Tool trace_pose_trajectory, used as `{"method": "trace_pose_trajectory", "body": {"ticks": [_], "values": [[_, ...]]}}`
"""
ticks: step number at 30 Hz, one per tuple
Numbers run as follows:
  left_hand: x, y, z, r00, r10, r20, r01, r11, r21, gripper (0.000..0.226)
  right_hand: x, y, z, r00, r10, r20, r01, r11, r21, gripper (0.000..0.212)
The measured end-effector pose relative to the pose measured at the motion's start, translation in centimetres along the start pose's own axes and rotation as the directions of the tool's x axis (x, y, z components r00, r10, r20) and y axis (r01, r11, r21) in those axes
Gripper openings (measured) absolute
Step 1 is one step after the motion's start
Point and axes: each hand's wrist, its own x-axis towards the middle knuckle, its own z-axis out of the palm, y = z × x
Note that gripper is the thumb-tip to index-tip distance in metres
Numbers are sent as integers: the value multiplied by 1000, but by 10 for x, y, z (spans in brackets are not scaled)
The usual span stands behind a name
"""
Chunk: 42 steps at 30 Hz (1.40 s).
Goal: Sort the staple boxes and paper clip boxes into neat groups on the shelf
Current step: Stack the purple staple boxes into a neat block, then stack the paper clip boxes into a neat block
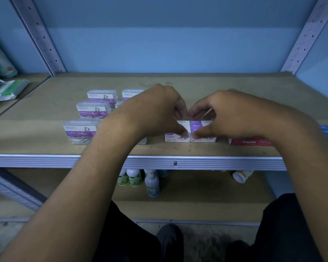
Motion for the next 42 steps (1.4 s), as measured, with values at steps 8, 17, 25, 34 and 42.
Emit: {"method": "trace_pose_trajectory", "body": {"ticks": [8,17,25,34,42], "values": [[-12,-26,-21,978,-50,-201,43,998,-37,17,10,-14,-2,981,-70,-179,97,984,148,28],[-33,-75,-28,904,-180,-387,212,976,40,18,35,-39,15,969,-127,-211,166,970,180,30],[-52,-113,-25,880,-292,-375,299,953,-42,19,57,-60,27,955,-196,-223,236,956,173,40],[-66,-134,-30,887,-344,-307,330,939,-98,21,73,-72,37,947,-239,-214,278,945,175,41],[-71,-139,-33,902,-352,-250,328,935,-131,28,84,-73,47,955,-224,-196,258,951,171,38]]}}
